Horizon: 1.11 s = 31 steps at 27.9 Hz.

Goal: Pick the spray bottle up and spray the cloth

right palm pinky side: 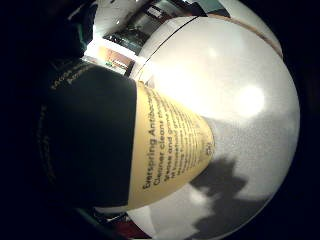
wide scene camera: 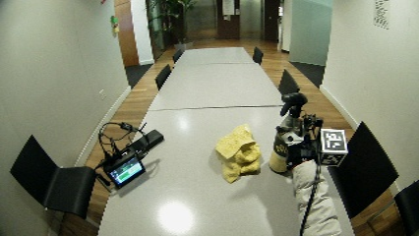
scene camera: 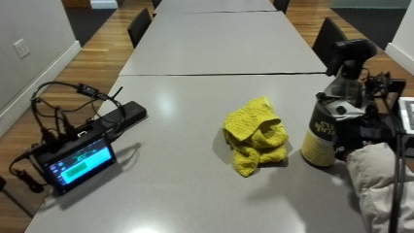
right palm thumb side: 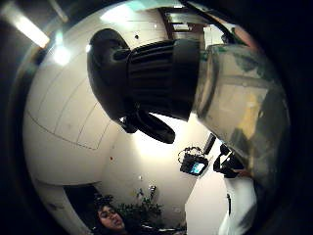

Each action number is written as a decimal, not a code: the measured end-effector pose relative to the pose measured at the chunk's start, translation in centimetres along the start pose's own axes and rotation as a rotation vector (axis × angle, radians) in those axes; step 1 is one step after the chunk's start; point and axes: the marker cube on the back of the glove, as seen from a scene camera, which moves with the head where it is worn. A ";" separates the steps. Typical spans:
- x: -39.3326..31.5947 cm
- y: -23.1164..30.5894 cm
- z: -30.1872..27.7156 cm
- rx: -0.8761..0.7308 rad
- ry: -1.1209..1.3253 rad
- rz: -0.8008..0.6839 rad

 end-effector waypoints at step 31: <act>-2.6 -3.1 -3.8 0.054 0.762 -0.178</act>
